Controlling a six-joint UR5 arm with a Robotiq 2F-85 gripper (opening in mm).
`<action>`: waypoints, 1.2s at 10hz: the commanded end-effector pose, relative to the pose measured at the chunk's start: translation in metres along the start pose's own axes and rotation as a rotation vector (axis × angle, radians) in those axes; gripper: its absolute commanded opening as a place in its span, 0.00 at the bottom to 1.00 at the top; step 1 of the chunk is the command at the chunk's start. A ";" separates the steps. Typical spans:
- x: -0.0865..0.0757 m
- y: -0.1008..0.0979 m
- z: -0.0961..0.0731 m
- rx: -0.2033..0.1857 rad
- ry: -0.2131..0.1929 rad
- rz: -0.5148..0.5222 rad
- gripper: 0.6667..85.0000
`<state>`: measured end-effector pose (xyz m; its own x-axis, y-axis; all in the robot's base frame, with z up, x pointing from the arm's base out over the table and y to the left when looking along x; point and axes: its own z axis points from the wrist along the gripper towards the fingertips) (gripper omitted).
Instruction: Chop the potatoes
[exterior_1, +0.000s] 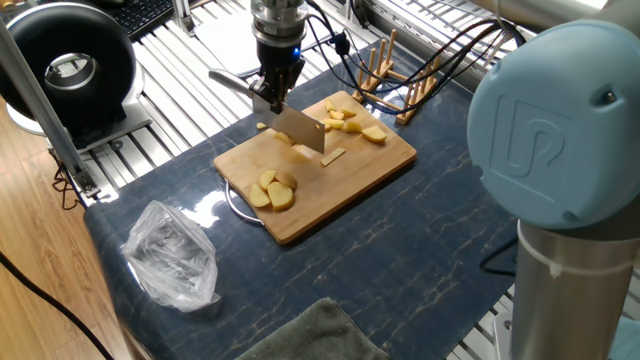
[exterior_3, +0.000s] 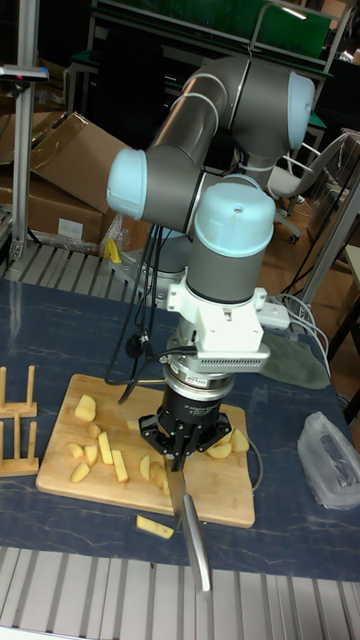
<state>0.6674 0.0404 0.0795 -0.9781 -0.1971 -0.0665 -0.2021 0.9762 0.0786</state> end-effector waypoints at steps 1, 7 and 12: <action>0.006 -0.003 0.003 -0.021 -0.016 -0.013 0.00; 0.011 -0.009 0.016 0.009 -0.044 -0.020 0.00; 0.037 -0.011 -0.045 -0.014 0.081 -0.031 0.00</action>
<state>0.6437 0.0197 0.0896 -0.9707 -0.2372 -0.0397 -0.2394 0.9685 0.0679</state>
